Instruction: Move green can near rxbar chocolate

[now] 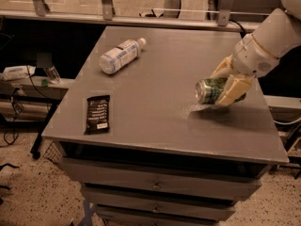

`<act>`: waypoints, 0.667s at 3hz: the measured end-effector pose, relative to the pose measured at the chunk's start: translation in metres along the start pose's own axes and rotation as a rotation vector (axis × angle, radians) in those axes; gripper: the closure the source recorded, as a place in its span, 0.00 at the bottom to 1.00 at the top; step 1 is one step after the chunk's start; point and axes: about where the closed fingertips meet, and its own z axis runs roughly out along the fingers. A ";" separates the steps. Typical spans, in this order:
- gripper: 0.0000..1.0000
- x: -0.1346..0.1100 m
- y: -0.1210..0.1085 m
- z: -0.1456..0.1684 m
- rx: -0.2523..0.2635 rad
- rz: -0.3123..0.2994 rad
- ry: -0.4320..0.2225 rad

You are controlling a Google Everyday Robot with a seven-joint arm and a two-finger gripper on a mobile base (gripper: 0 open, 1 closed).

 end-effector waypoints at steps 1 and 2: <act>1.00 -0.024 -0.001 0.004 0.008 -0.026 0.023; 1.00 -0.074 0.001 0.011 0.004 -0.108 0.022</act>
Offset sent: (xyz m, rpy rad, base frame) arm -0.0167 0.1333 0.0466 -0.0429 -0.0970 0.1932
